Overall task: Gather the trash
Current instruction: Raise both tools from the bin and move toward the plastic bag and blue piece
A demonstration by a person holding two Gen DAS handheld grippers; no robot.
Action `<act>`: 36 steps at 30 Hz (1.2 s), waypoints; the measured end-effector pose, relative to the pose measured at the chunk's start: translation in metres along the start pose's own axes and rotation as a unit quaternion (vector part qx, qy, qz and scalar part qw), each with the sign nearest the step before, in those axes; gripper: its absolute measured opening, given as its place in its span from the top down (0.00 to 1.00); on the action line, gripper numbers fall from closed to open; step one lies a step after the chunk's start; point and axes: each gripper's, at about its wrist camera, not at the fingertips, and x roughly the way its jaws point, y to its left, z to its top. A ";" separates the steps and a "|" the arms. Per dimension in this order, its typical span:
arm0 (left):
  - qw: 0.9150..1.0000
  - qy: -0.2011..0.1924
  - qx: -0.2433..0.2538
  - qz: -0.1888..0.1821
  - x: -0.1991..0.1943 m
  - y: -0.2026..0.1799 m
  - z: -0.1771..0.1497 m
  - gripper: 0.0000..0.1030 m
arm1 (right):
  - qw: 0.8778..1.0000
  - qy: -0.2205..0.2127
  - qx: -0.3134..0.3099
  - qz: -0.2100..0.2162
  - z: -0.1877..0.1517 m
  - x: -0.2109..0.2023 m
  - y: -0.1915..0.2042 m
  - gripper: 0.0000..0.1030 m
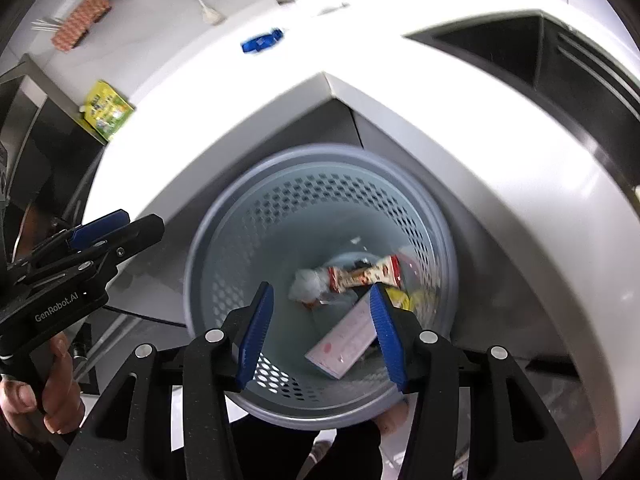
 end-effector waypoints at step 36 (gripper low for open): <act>0.996 -0.072 0.040 -0.019 0.103 0.056 0.210 0.20 | 0.988 -0.100 0.081 -0.085 0.160 0.021 0.007 0.40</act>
